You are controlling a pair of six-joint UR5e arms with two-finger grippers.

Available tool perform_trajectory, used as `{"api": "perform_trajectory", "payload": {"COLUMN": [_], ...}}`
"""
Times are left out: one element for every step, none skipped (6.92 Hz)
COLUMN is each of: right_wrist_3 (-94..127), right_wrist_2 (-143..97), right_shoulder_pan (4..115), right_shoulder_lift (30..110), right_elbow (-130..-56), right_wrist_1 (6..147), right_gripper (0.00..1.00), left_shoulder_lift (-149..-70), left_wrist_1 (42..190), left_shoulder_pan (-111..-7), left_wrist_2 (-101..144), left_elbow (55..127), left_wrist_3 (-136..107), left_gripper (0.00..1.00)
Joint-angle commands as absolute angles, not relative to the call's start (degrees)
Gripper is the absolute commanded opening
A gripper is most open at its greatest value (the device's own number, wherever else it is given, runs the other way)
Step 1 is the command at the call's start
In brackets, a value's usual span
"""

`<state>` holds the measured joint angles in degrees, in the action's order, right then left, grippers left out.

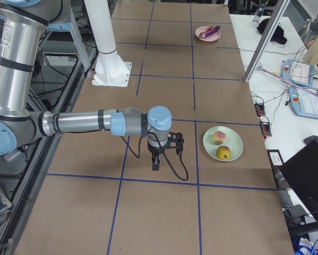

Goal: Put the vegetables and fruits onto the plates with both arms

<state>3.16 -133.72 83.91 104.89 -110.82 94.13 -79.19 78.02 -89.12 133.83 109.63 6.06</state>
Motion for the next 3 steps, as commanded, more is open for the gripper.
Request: {"api": "perform_trajectory", "payload": {"right_wrist_3": [2.7, 3.0, 3.1], "right_wrist_2": [-133.7, -133.7, -133.8], "right_shoulder_pan": [83.2, 82.8, 81.9], "right_shoulder_lift": [104.6, 104.6, 104.6], "right_elbow": [-110.8, -110.8, -110.7], "right_wrist_1": [94.1, 94.1, 94.1], "right_gripper": [1.0, 1.0, 1.0], "left_shoulder_lift": [-79.5, -80.0, -80.9], "left_wrist_1": [77.7, 77.7, 77.7], "left_shoulder_pan": [-89.1, -89.1, -89.1], "left_wrist_2": [134.0, 134.3, 134.1], "left_elbow": [109.9, 109.0, 109.0], "left_wrist_3": [10.3, 10.3, 10.3], "left_gripper": [1.0, 1.0, 1.0]}}
